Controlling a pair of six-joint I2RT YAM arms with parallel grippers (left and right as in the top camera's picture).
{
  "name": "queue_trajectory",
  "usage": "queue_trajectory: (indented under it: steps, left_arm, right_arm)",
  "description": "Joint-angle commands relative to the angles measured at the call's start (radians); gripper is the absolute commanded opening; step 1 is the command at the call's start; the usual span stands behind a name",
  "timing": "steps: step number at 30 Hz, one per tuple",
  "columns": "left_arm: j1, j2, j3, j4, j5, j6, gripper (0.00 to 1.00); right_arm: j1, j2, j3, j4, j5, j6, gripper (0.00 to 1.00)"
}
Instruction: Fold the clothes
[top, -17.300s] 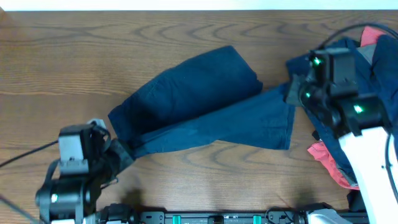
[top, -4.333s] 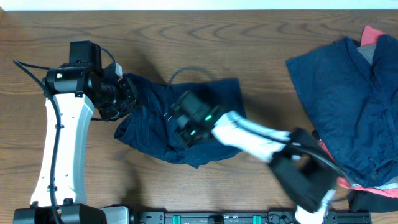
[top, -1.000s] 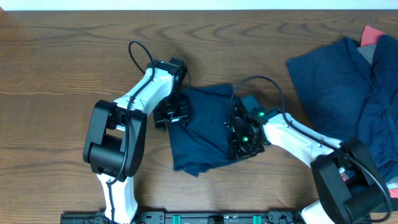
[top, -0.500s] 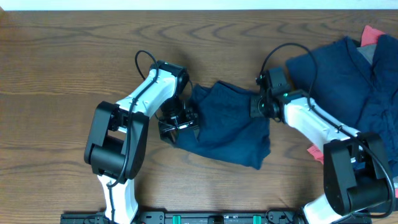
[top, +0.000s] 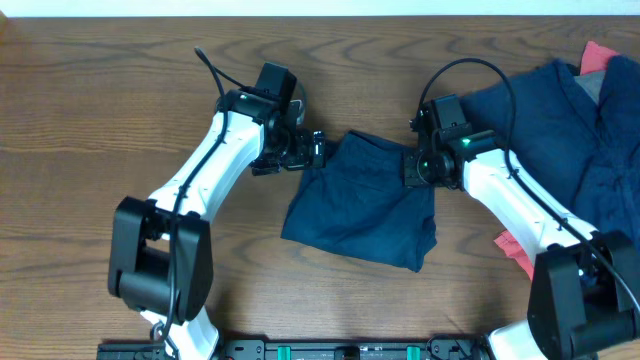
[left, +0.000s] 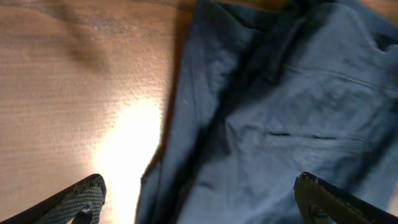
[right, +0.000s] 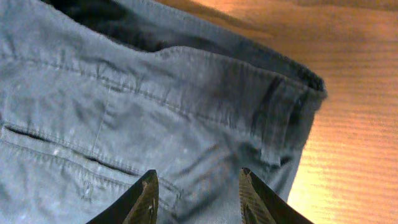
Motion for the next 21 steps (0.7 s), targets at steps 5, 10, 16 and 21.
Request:
queue_trajectory:
  steps: [5,10,16,21]
  left_arm:
    - [-0.003,0.129,0.003,0.055,0.125,0.098,0.98]
    - [-0.029,0.195,0.003,0.082,0.171,0.099,0.98]
    - [-0.085,0.233,0.003,0.083,0.217,0.109,0.81]
    - [-0.092,0.224,0.006,0.083,0.216,0.14,0.06]
  right_arm:
    - [0.009,-0.025,0.016,-0.029,-0.001,-0.015,0.42]
    - [0.01,-0.025,0.016,-0.048,-0.001,-0.015,0.41]
    - [0.01,-0.025,0.016,-0.062,-0.001,-0.015,0.4]
    - [0.009,-0.025,0.016,-0.079,0.0,-0.015,0.41]
